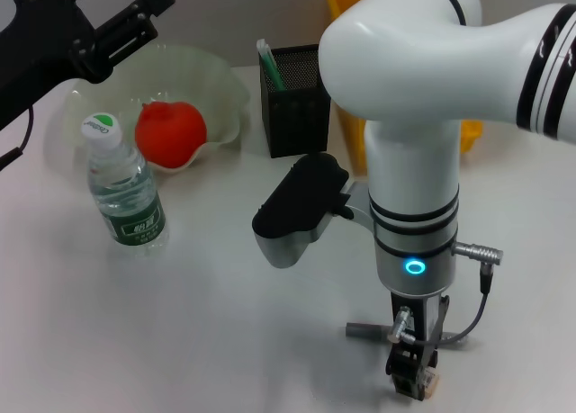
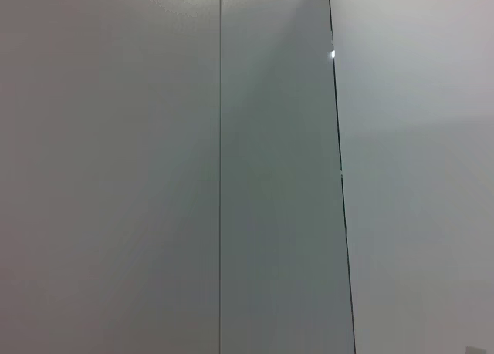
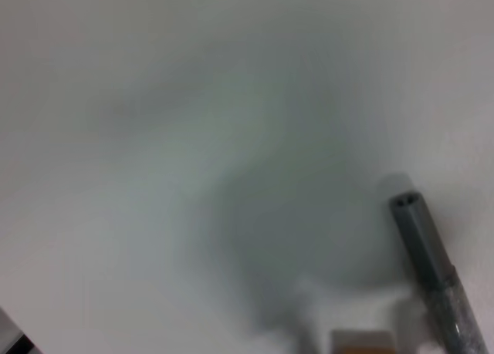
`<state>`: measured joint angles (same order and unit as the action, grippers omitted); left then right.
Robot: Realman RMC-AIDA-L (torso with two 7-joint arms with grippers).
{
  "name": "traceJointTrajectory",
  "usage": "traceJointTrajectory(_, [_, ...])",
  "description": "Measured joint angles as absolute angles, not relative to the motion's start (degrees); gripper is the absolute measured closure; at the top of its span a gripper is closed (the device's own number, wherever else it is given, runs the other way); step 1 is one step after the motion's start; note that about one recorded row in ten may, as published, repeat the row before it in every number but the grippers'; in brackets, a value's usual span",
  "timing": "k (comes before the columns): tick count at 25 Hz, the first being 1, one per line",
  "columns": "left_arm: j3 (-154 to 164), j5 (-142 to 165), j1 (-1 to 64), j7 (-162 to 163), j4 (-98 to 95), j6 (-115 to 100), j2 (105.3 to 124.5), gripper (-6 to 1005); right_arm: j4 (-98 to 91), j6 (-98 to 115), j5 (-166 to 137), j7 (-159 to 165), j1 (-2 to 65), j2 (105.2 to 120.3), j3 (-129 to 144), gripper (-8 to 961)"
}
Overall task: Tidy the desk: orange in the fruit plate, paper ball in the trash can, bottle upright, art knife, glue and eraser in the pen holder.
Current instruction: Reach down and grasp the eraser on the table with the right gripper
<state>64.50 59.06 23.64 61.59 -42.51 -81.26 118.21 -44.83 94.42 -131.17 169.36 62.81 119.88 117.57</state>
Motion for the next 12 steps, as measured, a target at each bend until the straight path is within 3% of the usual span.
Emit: traceJointTrajectory(12, [64.29, 59.06, 23.59, 61.54, -42.54, -81.96, 118.21, 273, -44.65, 93.86, -130.07, 169.36, 62.90, 119.88, 119.08, 546])
